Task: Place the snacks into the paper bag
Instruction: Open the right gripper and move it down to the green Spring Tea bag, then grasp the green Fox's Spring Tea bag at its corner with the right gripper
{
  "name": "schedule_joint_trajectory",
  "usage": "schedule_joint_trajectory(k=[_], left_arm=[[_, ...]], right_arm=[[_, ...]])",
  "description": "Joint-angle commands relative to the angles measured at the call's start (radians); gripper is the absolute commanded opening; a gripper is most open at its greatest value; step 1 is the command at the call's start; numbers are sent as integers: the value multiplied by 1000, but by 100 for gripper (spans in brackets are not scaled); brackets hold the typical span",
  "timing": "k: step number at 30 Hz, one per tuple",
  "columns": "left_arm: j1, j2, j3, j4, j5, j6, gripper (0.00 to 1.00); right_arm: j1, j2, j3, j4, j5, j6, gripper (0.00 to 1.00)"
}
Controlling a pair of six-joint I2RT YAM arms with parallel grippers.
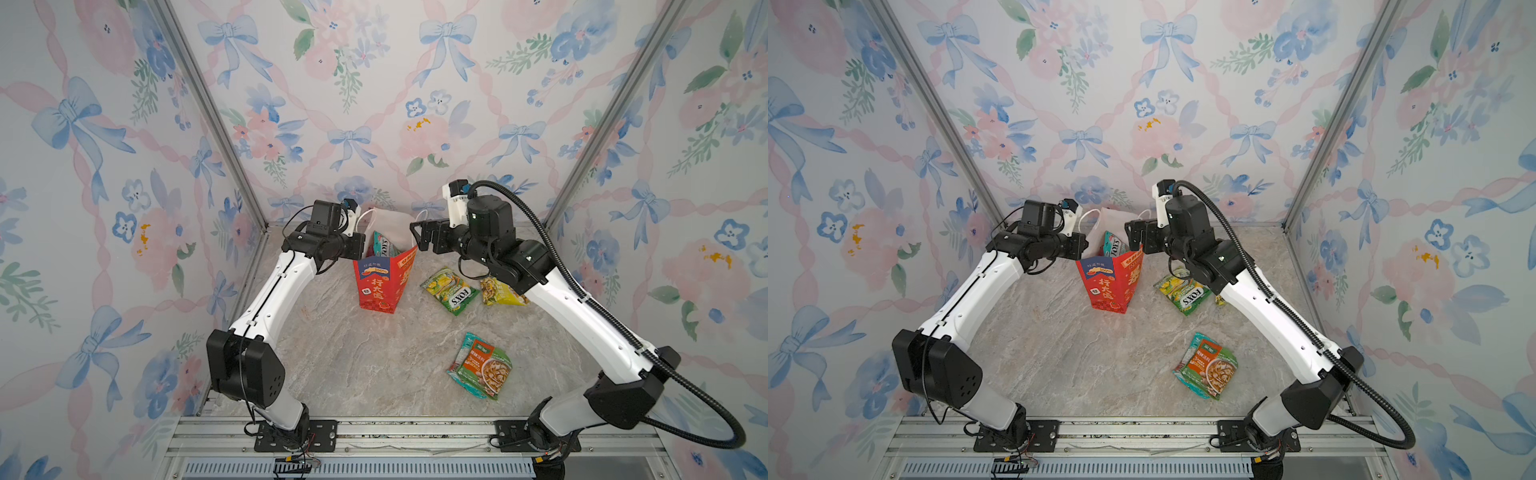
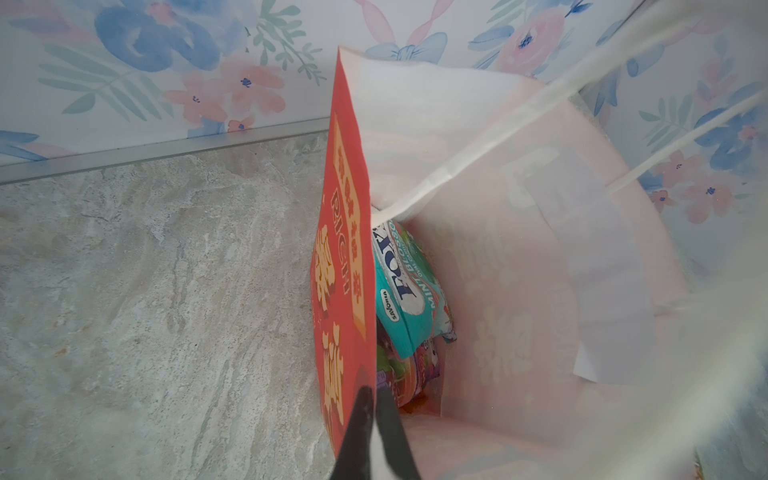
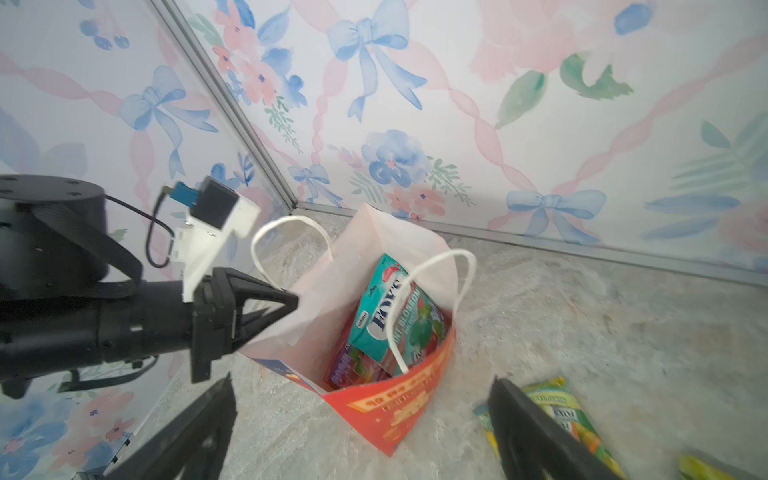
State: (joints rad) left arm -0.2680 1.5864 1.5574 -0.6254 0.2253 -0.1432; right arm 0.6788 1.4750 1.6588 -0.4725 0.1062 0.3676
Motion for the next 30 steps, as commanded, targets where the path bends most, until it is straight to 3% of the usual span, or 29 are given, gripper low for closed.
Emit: schedule_joint_trajectory(k=[1, 9, 15, 23, 30], left_arm=[[-7, -18, -16, -22, 17, 2, 0], [-6, -18, -16, -22, 14, 5, 0], [-6, -24, -18, -22, 13, 5, 0], [-7, -16, -17, -22, 16, 2, 0], [-5, -13, -18, -22, 15, 4, 0]], right_arm=[[-55, -55, -166, 24, 39, 71, 100], [-216, -211, -567, 45, -35, 225, 99], [-331, -252, -771, 118, -106, 317, 99], [-418, -186, -877, 256, -212, 367, 99], [-445, -77, -880, 333, -256, 389, 84]])
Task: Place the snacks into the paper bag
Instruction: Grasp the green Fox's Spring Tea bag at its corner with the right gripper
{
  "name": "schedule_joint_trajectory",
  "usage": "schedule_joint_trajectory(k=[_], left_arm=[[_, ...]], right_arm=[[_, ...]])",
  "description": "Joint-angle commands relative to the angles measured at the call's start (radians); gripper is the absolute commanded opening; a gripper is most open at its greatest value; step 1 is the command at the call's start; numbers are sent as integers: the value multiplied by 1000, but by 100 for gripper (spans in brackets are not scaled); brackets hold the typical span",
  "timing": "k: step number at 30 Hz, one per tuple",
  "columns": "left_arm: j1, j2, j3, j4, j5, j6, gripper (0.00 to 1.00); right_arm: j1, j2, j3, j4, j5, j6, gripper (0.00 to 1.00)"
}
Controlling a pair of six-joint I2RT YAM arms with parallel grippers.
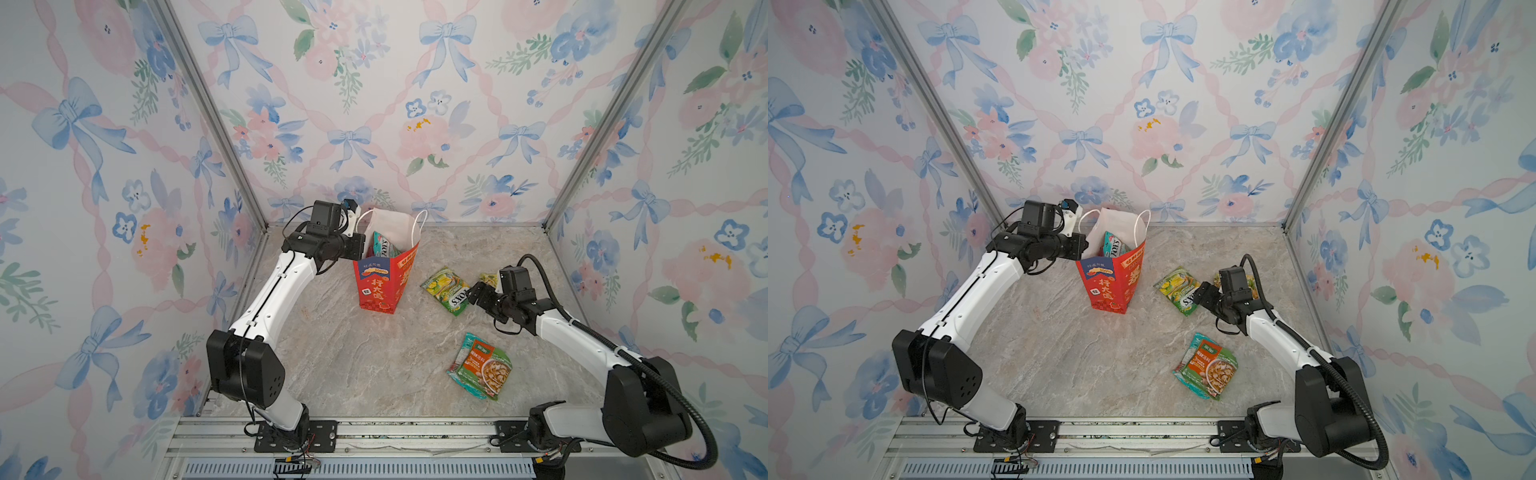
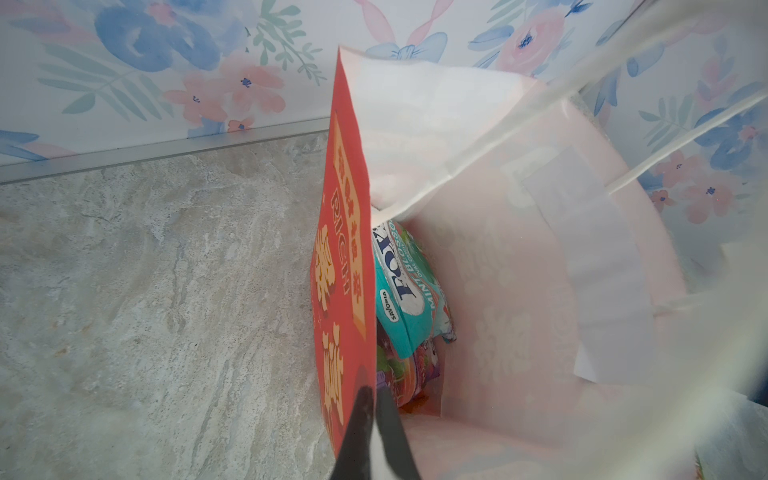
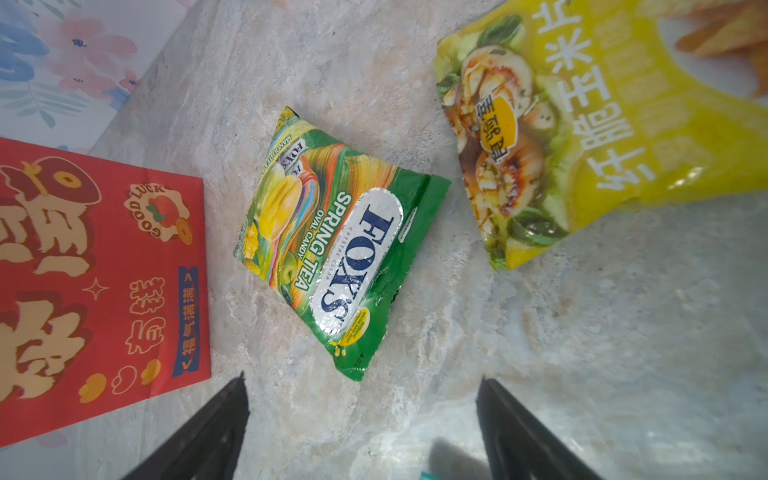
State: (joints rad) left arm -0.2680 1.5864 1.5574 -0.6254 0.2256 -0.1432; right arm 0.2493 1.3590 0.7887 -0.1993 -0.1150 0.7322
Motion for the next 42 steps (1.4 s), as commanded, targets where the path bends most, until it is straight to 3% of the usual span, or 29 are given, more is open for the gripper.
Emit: schedule_joint_trajectory(k=[1, 12, 26, 29, 37, 40, 42], left_arm=[[-7, -13, -19, -22, 14, 3, 0], [-5, -11, -19, -23, 13, 5, 0], [-6, -6, -19, -22, 6, 7, 0], [-6, -5, -20, -22, 5, 7, 0], [-5, -5, -21, -22, 4, 8, 0], [-7, -5, -21, -22, 3, 7, 0], [-6, -2, -21, -22, 4, 8, 0]], right_arm=[[-18, 54, -12, 73, -39, 30, 83], [-36, 217, -8, 185, -85, 82, 68], [-59, 378, 3, 365, -146, 169, 58], [-60, 398, 5, 392, -154, 189, 50], [-67, 410, 1, 445, -170, 214, 9], [-67, 391, 3, 437, -170, 204, 0], [-67, 373, 4, 424, -167, 195, 0]])
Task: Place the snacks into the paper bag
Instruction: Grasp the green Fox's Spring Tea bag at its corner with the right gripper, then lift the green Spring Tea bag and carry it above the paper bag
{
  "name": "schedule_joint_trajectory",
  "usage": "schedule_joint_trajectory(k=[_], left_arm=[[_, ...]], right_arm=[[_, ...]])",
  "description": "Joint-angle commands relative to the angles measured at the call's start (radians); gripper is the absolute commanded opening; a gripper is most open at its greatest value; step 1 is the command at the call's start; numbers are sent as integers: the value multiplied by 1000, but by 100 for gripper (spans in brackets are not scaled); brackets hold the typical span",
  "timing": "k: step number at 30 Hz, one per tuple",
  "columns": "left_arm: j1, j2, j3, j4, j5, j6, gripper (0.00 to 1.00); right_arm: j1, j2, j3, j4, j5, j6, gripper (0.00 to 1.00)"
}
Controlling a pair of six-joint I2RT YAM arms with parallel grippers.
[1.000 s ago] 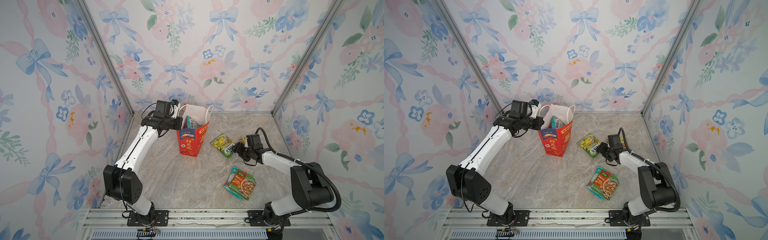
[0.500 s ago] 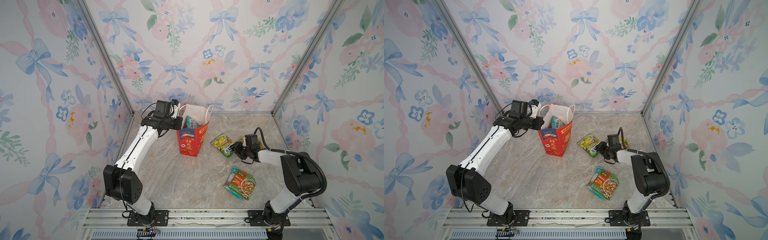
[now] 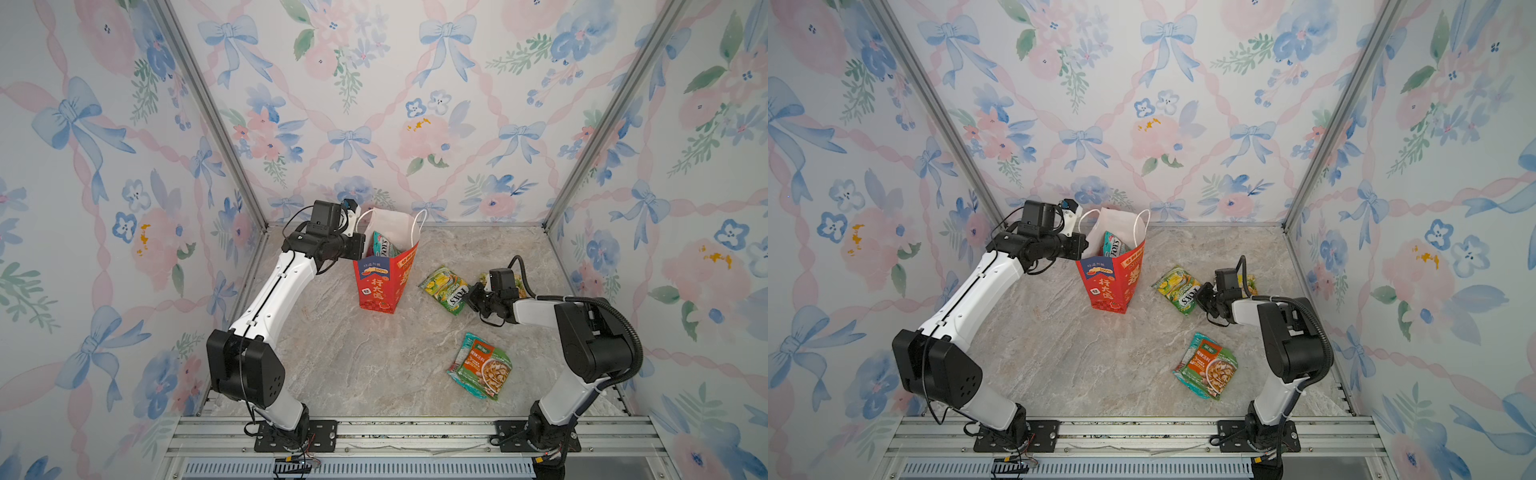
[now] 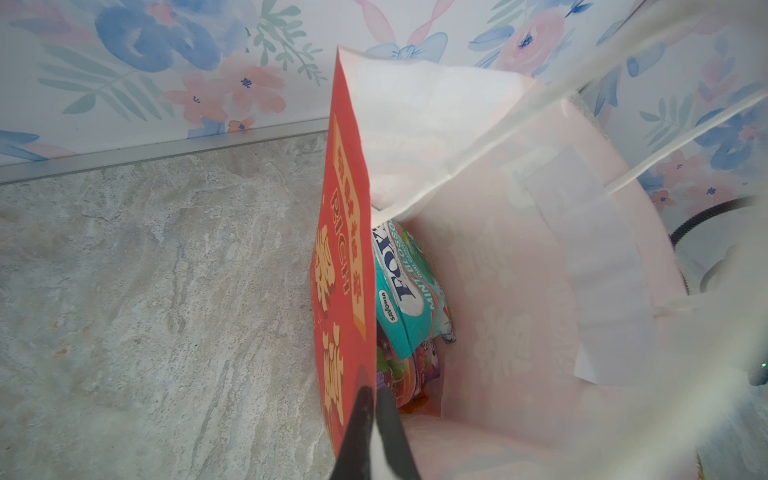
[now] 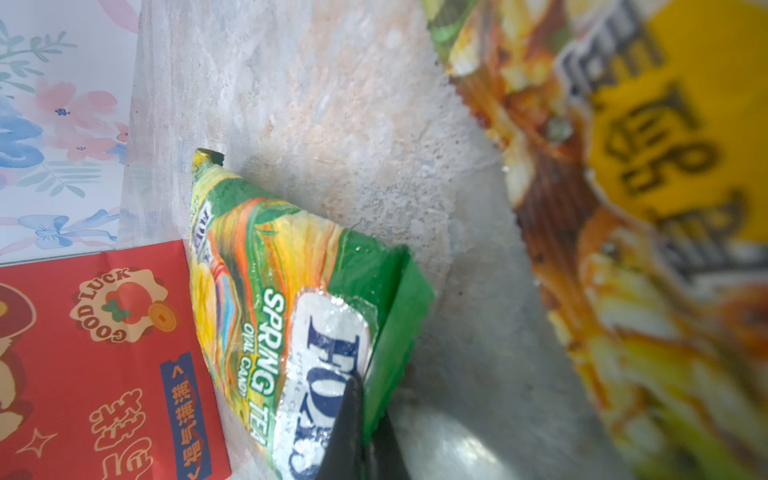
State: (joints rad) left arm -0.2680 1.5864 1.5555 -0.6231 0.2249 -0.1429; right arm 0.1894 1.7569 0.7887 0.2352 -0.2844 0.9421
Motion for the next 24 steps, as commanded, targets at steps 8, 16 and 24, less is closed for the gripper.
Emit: schedule_joint_trajectory(k=[8, 16, 24], left_arm=[[-7, -5, -17, -24, 5, 8, 0], [-6, -5, -17, -24, 8, 6, 0], [-6, -9, -17, -24, 14, 4, 0]], right_arm=[[12, -143, 24, -86, 8, -58, 0], [101, -289, 114, -266, 80, -158, 0], [183, -401, 223, -407, 144, -237, 0]])
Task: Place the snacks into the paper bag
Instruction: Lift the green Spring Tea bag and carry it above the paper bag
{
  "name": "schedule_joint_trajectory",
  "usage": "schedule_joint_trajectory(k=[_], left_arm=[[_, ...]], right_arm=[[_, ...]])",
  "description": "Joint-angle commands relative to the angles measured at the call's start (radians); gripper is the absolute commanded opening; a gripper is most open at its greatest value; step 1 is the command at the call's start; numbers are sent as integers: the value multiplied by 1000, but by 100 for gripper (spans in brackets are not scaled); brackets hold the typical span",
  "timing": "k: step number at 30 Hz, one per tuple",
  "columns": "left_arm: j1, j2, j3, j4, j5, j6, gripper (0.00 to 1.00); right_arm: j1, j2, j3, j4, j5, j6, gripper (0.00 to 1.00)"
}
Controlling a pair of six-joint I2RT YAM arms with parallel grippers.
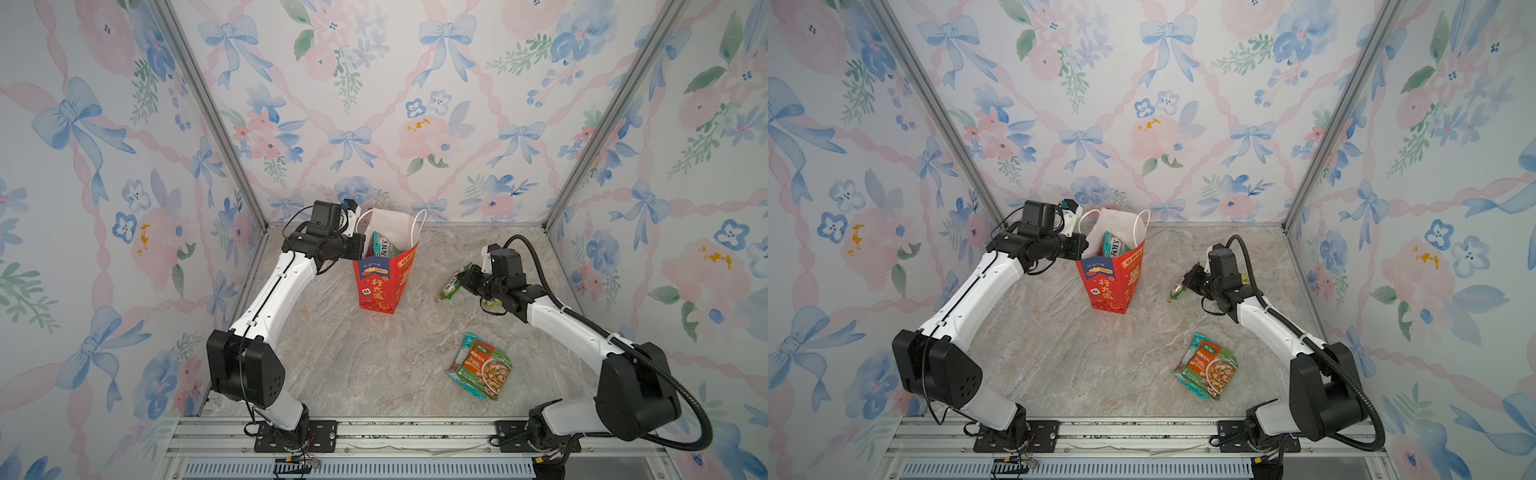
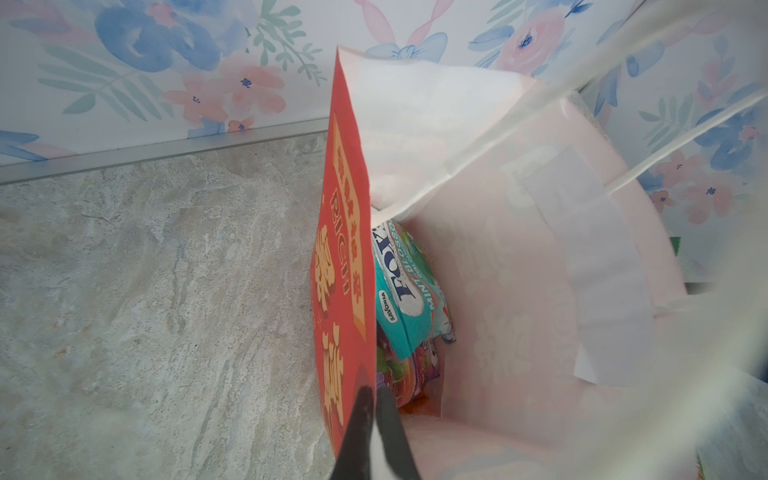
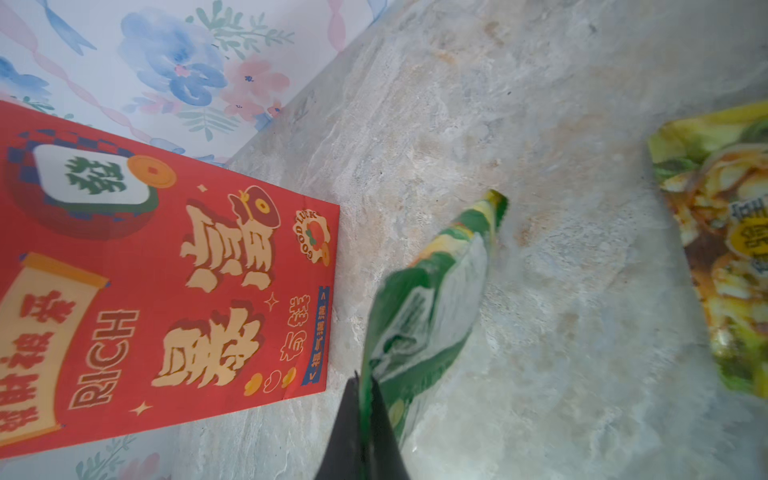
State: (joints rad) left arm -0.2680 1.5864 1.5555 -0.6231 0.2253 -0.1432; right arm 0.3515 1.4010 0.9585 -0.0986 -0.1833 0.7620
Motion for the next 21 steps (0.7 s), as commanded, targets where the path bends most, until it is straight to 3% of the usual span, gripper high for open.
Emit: schedule_joint_trajectory(k=[1, 12, 21], left_arm=[[-8, -11, -17, -24, 13, 4, 0], [-8, -8, -15, -24, 16, 3, 0], [-9, -8, -15, -24, 18, 1, 0]], right_arm=[[28, -55, 65, -86, 49, -63, 0], [115, -171, 216, -234, 129, -130, 0], [212, -151, 427, -342, 155, -252, 0]])
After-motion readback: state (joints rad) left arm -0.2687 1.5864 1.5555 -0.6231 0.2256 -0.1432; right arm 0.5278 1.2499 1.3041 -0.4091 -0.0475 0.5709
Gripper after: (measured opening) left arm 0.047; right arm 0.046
